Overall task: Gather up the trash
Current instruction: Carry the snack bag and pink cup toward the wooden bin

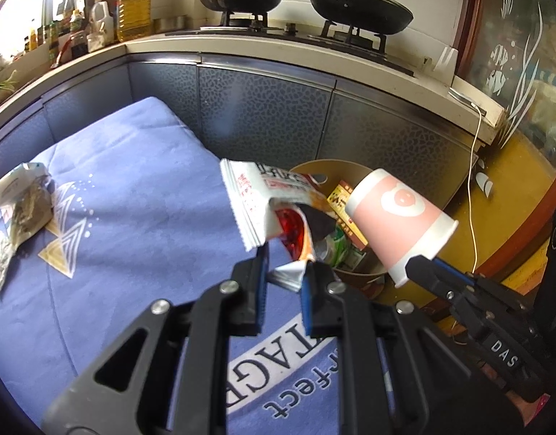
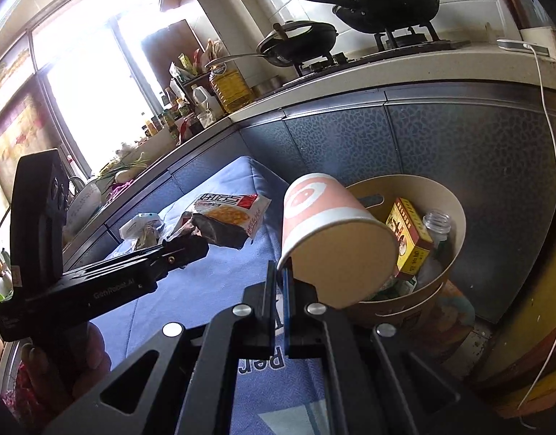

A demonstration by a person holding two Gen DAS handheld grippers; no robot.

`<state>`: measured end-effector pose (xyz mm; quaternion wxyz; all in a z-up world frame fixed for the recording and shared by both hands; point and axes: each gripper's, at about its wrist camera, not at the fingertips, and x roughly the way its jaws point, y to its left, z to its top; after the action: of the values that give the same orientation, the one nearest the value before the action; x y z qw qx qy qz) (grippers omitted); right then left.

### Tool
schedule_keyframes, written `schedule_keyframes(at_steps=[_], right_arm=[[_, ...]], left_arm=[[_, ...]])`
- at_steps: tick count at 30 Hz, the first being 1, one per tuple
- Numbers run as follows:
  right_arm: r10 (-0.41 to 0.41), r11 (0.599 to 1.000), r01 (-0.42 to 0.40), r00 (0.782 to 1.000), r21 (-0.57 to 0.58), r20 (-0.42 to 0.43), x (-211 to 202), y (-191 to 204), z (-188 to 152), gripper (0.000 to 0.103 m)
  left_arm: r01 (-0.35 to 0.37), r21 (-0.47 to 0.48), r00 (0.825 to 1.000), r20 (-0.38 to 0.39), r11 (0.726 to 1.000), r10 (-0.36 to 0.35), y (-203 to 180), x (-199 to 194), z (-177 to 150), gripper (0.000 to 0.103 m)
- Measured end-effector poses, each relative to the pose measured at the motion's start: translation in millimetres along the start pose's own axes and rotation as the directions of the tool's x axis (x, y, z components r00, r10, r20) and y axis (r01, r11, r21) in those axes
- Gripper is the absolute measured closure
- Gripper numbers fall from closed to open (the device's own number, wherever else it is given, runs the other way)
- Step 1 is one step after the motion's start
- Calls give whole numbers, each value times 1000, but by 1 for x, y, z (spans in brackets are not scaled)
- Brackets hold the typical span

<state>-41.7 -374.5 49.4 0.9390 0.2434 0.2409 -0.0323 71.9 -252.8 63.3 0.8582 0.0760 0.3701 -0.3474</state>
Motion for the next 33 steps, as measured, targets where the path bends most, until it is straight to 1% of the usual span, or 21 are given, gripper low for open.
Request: schedule_keyframes(at_steps=[4, 9, 16, 21, 26, 33], right_arm=[[26, 999, -25, 1000, -23, 4, -1, 13, 0, 101], [73, 994, -75, 997, -74, -26, 6, 44, -5, 101], [120, 984, -125, 992, -129, -46, 13, 86, -7, 101], [142, 971, -150, 988, -186, -58, 12, 111, -10, 101], [143, 970, -151, 988, -192, -55, 11, 115, -9, 101], [131, 978, -138, 990, -154, -52, 9, 100, -9, 101]], left_arm=[[-10, -25, 1000, 16, 1000, 11, 11, -11, -6, 89], [-51, -88, 998, 43, 995, 55, 42, -36, -22, 89], [-98, -198, 991, 69, 975, 114, 95, -73, -44, 89], [-110, -260, 985, 101, 959, 140, 119, -97, -53, 89], [-106, -283, 983, 114, 953, 144, 126, -107, -56, 89], [-100, -270, 985, 111, 958, 134, 120, -104, -53, 89]])
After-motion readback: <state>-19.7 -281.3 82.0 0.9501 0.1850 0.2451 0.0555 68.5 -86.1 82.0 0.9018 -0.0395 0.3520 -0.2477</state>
